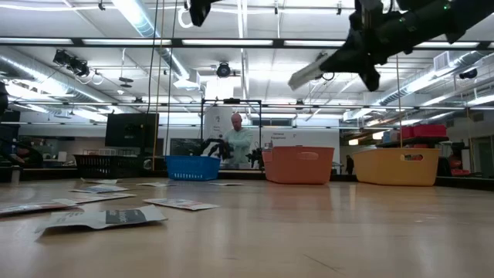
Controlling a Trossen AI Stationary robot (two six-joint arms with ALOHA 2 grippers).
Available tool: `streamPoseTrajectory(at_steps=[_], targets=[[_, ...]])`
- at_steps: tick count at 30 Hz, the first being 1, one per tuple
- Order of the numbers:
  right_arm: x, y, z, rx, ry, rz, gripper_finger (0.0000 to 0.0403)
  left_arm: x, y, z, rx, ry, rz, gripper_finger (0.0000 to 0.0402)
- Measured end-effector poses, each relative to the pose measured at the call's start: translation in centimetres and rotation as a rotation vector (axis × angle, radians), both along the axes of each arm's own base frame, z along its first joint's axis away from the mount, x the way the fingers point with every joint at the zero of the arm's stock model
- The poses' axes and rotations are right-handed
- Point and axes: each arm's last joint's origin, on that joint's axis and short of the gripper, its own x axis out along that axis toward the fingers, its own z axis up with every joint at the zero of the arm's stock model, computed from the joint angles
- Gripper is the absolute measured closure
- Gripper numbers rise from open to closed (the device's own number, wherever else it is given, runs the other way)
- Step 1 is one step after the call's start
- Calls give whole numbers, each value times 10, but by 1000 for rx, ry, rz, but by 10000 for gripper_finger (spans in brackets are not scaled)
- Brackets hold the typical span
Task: Pick & Place First Aid Supplies
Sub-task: Put the bandage into the yellow bin
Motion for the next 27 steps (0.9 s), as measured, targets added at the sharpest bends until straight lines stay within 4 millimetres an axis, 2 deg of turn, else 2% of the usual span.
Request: streamPoseTrajectory(at_steps=[7,14,21,27], targets=[[-27,-10,5,-60,73,-199,403,-17,0,15,35,-54,20,298],[-38,-18,8,-173,122,-344,403,-33,4,27,92,-91,142,298],[-48,-39,-1,-173,248,-475,403,-38,6,30,101,-101,204,298],[-67,-57,-14,-155,436,-627,403,-37,6,30,96,-97,207,298]])
